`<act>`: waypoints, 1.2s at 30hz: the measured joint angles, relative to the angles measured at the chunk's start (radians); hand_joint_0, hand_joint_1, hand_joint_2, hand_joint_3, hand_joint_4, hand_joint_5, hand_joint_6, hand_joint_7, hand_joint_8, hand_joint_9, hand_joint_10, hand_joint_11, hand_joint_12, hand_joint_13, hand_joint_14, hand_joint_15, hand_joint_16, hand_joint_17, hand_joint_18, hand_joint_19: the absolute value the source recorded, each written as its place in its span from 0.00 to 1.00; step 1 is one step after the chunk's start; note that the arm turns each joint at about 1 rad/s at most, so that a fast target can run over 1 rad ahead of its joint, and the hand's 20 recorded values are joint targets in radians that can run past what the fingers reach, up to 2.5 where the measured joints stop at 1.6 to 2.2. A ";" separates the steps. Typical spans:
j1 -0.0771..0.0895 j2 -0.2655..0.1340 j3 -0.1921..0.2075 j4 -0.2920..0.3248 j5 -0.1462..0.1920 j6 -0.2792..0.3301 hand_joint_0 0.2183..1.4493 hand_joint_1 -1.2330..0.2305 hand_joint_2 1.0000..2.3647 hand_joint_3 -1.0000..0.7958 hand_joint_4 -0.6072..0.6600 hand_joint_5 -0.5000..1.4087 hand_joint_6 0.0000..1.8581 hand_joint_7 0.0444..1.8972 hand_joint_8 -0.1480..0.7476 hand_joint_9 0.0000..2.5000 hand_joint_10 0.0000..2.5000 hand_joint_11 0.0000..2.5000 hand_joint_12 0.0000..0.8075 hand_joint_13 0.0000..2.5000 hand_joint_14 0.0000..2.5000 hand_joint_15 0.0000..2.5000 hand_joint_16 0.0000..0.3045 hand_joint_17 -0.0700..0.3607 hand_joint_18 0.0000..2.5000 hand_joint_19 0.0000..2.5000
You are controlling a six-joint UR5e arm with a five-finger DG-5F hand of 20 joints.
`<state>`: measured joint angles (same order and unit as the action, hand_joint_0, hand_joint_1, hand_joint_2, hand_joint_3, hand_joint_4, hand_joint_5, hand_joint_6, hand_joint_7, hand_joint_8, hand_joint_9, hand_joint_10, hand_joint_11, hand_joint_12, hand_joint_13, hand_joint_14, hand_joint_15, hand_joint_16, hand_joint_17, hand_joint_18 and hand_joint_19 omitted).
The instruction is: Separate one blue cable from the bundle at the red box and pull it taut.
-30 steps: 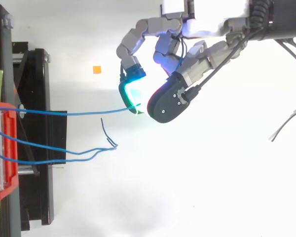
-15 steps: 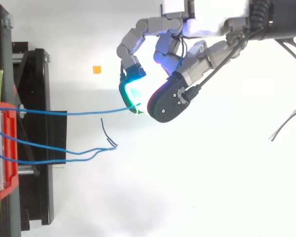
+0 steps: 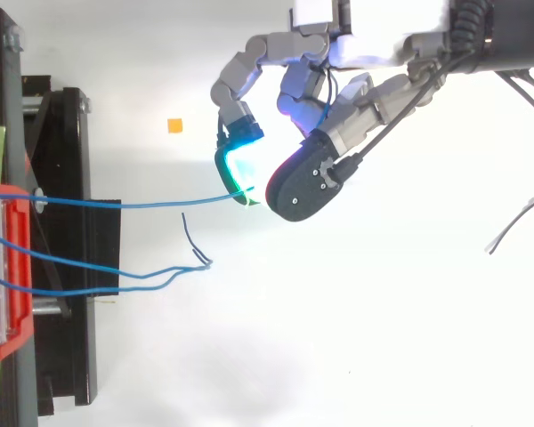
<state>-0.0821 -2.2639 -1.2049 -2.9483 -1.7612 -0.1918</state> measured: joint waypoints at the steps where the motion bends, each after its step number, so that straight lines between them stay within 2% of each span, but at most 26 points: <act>1: 0.000 0.000 0.000 0.000 0.000 0.000 0.44 0.32 0.01 0.34 0.44 0.17 0.49 0.62 0.50 0.41 0.59 0.62 0.46 0.40 0.68 0.60 0.15 0.39 0.41 0.45; 36: 0.000 0.000 -0.003 0.000 0.000 0.000 0.44 0.32 0.01 0.33 0.44 0.17 0.49 0.62 0.50 0.41 0.58 0.62 0.46 0.40 0.66 0.60 0.15 0.40 0.41 0.45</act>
<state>-0.0818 -2.2639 -1.2079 -2.9483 -1.7610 -0.1917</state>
